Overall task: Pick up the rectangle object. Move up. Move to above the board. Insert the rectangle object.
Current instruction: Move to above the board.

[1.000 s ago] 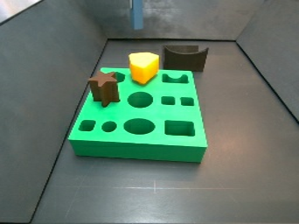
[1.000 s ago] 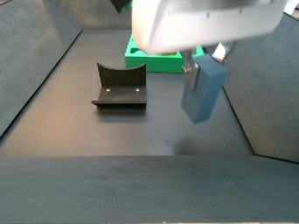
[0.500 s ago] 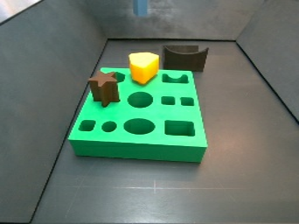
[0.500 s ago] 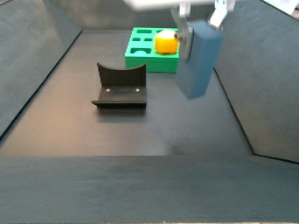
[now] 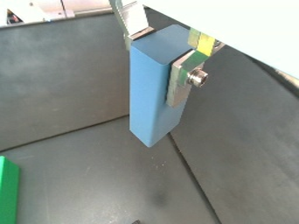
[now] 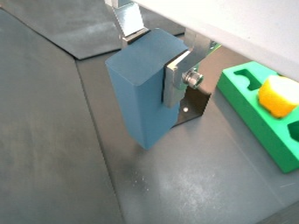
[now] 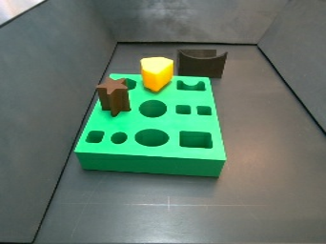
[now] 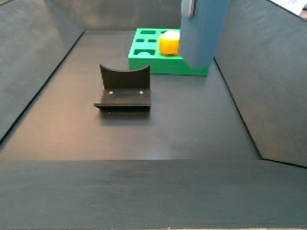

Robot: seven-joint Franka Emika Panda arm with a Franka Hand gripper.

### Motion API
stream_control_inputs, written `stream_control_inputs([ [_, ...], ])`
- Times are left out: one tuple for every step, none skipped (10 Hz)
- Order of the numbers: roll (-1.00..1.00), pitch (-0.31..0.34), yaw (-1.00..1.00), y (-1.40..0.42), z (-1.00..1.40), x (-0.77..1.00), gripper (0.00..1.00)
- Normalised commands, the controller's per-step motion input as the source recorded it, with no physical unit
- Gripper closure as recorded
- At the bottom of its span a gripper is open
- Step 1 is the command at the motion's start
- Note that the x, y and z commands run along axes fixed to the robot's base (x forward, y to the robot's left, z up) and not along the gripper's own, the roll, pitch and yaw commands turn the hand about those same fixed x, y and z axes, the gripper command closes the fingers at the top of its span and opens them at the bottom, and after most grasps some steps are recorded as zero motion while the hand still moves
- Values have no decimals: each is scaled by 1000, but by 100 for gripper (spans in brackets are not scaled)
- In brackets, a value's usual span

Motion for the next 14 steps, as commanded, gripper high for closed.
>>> stream_control_inputs([
  [82, 96, 29, -61, 986, 49, 100],
  [87, 97, 30, -40, 778, 30, 100],
  [91, 96, 31, -32, 673, 22, 100],
  [98, 93, 35, -24, 469, 12, 100],
  [97, 92, 36, -21, 316, 10, 100],
  [-29, 109, -1000, -1000, 51, 4, 100],
  [-32, 98, -1000, -1000, 38, 6, 100],
  [-38, 89, -1000, -1000, 43, -1, 100],
  [-78, 77, -1000, -1000, 43, -4, 100],
  [-70, 78, -786, -1000, 43, -2, 100],
  [-69, 69, -446, -1000, 46, -1, 100],
  [-74, 50, -270, -1000, 48, -2, 100],
  [-67, 45, -183, -1000, 49, -4, 100],
  [-38, 33, -61, -1000, 53, -5, 100],
])
